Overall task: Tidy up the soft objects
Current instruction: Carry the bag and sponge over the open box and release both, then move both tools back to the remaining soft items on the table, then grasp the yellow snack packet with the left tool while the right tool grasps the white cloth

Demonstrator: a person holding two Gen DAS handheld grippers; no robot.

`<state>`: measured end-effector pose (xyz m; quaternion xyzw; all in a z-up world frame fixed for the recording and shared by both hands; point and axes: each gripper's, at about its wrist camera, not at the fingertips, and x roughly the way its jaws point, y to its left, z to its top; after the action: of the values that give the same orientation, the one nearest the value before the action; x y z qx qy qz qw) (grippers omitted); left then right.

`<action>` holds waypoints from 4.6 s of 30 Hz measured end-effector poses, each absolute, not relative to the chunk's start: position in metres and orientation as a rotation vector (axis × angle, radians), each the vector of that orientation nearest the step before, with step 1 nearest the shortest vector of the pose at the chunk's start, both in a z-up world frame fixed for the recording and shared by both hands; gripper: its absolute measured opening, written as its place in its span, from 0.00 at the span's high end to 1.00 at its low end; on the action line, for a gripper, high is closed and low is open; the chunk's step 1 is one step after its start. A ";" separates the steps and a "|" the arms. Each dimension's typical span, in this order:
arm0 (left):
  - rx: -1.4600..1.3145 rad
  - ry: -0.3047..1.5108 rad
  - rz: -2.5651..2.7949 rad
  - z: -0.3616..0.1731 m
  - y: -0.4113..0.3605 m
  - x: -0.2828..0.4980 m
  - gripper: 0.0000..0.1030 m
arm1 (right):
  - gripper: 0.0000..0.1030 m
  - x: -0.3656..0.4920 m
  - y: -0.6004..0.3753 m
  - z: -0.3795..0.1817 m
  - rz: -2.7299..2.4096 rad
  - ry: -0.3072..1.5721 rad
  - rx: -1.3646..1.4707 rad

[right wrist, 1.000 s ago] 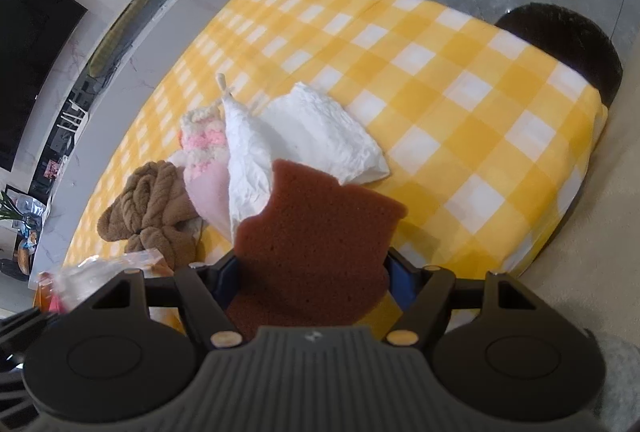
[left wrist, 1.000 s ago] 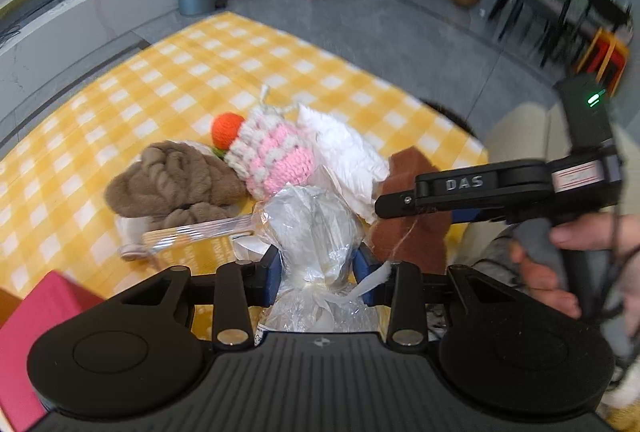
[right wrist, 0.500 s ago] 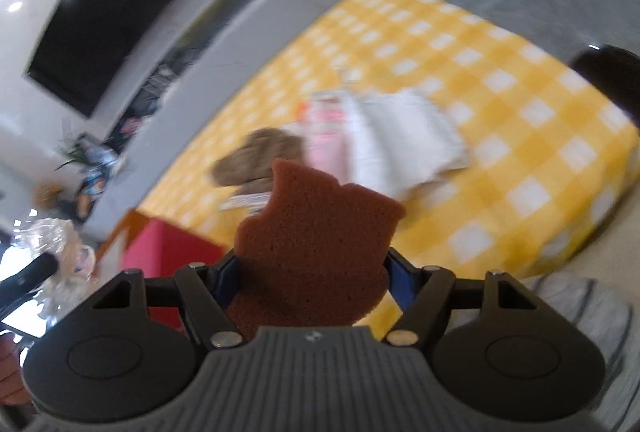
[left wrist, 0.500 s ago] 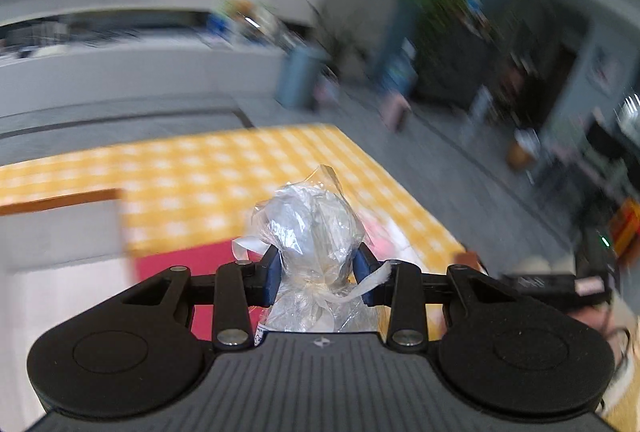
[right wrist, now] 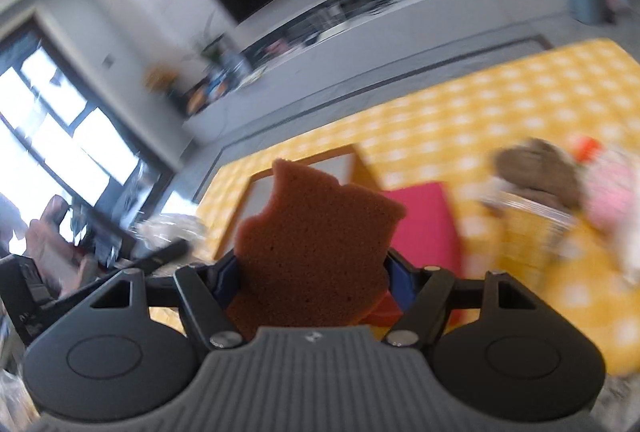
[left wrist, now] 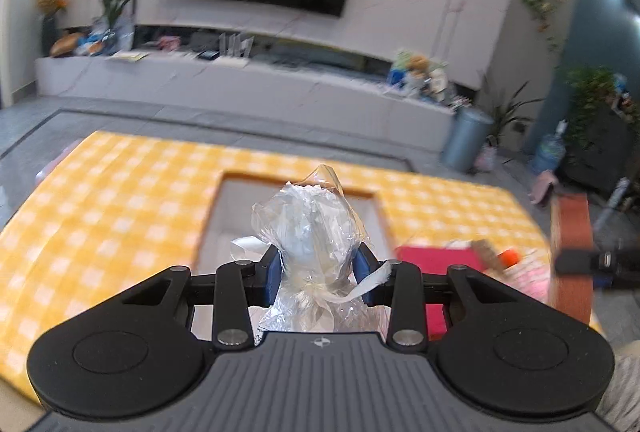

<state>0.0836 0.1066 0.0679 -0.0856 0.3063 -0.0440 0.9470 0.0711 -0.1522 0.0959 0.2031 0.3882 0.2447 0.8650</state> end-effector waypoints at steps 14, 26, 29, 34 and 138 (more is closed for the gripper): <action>-0.085 0.819 -0.056 0.001 0.144 0.084 0.59 | 0.31 0.157 0.034 0.016 0.461 1.044 -0.022; 0.031 0.759 0.005 0.010 0.145 0.055 0.23 | 0.31 0.166 0.052 -0.009 0.443 1.092 -0.161; -0.033 0.680 -0.013 0.023 0.155 0.042 0.08 | 0.31 0.167 0.048 -0.007 0.460 1.097 -0.131; -0.079 0.570 0.047 0.039 0.166 0.033 0.08 | 0.31 0.161 0.053 -0.007 0.462 1.089 -0.178; 0.365 1.006 -0.248 -0.095 -0.194 0.185 0.26 | 0.54 0.170 -0.384 -0.091 -0.219 1.087 0.370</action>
<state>0.1852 -0.1944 -0.0954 0.1734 0.4779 -0.1177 0.8530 0.1700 -0.3844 -0.0911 0.1749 0.5130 -0.1034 0.8340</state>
